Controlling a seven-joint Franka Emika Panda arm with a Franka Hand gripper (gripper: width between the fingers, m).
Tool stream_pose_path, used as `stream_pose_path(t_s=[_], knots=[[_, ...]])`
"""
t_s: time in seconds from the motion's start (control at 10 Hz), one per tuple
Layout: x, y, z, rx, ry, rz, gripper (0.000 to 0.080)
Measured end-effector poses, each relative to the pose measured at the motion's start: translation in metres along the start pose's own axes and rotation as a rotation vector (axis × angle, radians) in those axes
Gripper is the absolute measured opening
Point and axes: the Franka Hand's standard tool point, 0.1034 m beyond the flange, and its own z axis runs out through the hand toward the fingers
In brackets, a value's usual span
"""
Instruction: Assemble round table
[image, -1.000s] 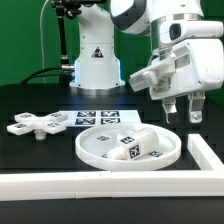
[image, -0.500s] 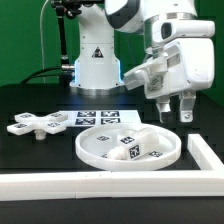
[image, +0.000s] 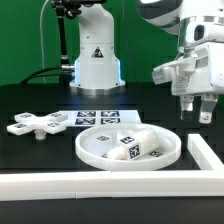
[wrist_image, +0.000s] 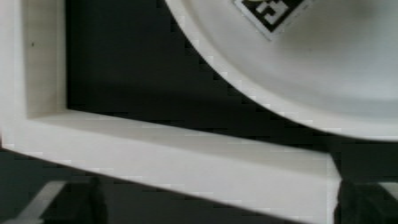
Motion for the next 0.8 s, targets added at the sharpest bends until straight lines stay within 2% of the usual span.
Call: stream_pose_path(t_s=[0.1,0.2,0.3,0.4,0.8], knots=[[-0.007,-0.004,0.001,0.026,-0.052,-0.006,0.0649],[-0.017,-0.003,0.002,0.025,-0.075,-0.030,0.0649],[-0.030,-0.003,0.003,0.052,-0.122,-0.049,0.0649],[-0.040,0.002,0.002,0.051,-0.131,-0.076,0.0649],[-0.035,-0.002,0.004,0.058,-0.136,-0.052,0.0649]])
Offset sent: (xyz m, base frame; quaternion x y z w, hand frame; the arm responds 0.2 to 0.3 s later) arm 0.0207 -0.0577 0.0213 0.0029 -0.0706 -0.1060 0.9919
